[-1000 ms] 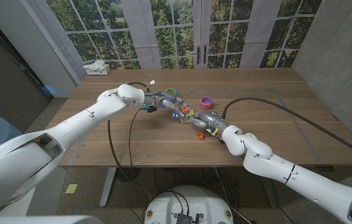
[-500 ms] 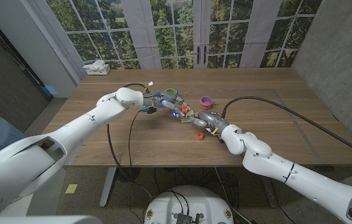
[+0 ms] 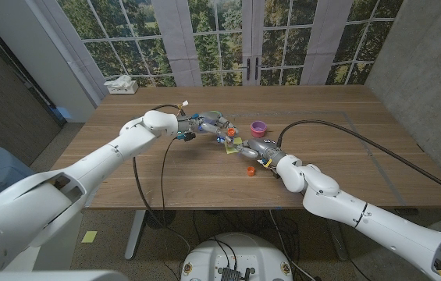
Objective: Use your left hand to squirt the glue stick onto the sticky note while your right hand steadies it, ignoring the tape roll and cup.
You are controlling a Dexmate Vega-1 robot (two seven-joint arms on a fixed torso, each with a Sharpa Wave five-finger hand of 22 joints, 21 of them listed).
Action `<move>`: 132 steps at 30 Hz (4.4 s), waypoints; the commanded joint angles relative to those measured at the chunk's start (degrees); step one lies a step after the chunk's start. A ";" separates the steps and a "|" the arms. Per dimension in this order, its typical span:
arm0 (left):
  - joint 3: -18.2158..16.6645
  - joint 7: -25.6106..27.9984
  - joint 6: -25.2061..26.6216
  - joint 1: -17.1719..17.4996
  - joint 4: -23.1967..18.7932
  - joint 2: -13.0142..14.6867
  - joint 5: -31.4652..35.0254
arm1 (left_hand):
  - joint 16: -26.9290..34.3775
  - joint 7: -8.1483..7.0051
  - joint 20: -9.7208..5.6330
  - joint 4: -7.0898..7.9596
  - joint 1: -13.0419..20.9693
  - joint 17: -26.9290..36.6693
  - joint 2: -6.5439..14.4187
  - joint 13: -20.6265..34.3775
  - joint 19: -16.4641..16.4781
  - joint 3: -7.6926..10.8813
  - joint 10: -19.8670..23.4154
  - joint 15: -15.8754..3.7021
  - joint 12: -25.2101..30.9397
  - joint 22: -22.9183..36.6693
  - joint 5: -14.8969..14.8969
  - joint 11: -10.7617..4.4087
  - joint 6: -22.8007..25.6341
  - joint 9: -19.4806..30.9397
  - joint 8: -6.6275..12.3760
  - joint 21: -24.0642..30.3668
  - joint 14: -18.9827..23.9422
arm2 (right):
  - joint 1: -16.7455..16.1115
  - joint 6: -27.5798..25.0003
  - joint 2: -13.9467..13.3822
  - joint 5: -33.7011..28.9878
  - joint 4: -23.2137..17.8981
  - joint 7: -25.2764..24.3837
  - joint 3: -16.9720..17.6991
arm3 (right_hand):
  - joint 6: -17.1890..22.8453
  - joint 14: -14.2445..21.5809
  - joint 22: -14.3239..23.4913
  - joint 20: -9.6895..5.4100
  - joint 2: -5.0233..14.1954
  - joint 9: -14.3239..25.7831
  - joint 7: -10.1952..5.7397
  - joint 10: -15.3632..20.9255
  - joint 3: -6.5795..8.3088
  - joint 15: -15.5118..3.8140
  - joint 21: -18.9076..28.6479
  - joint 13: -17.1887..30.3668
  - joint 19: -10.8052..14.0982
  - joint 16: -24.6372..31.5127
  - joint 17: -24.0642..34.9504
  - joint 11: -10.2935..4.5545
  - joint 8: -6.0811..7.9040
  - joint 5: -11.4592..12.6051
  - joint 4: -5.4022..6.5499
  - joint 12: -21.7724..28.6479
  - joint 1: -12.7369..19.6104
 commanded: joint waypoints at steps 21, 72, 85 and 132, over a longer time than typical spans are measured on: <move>2.05 0.50 -4.02 -2.61 5.93 -1.78 4.54 | -2.99 7.15 -8.42 0.10 0.87 -0.97 1.54 4.49 -0.26 -0.11 13.75 -0.54 0.01 -0.03 0.40 2.88 7.14 0.06 0.31 0.13 -0.46 | 1.20 -0.45 0.18 0.85 0.30 0.89 -0.70 | 0.15 0.60 0.15 -1.48 3.75 0.22 -0.01 0.13 0.46 -7.11 -0.20 0.15 0.22 -0.06 0.10 -0.16 -0.03 0.46 0.38 -0.04 -1.25; -2.19 7.21 -8.64 -0.98 6.67 -3.96 1.54 | -3.25 6.55 -8.43 0.12 0.78 -1.16 1.66 4.41 -0.85 -0.27 13.69 -0.57 -0.17 -0.06 0.30 2.39 7.05 -0.21 0.21 -0.06 -0.79 | 1.51 -0.06 -0.51 2.13 0.87 1.69 -0.60 | -0.33 0.68 0.15 -1.48 3.84 0.18 -0.41 -0.29 0.81 -7.29 -0.22 0.11 0.23 -0.11 0.17 -0.57 -0.43 0.55 0.23 -0.46 -2.37; -3.11 6.17 -10.47 -1.56 6.13 -4.31 -0.15 | -3.25 6.54 -8.42 0.11 0.79 -1.11 1.68 4.36 -0.91 -0.27 13.64 -0.58 -0.20 -0.08 0.32 2.43 7.07 -0.31 0.18 -0.12 -0.87 | 1.48 0.28 -0.31 2.63 1.53 0.76 -0.23 | -1.22 0.63 0.15 -1.52 3.94 0.19 -0.78 -0.84 0.97 -7.25 -0.22 0.10 0.21 -0.08 0.24 -0.54 -0.75 0.58 0.04 -0.68 -2.45; -5.00 20.12 -6.27 5.00 -12.86 2.93 12.19 | -3.14 6.75 -8.38 0.02 0.86 -1.13 1.44 4.31 -0.54 -0.52 13.90 -0.60 -0.11 -0.07 0.54 2.61 7.52 -0.62 0.11 0.05 -0.54 | -5.19 10.43 -0.55 13.01 0.70 -14.15 8.35 | -17.40 -1.09 0.19 -0.53 2.55 0.27 0.07 -12.47 0.47 -4.79 -0.10 0.10 0.78 -0.53 0.18 1.72 -1.52 -0.12 -5.57 -1.30 0.61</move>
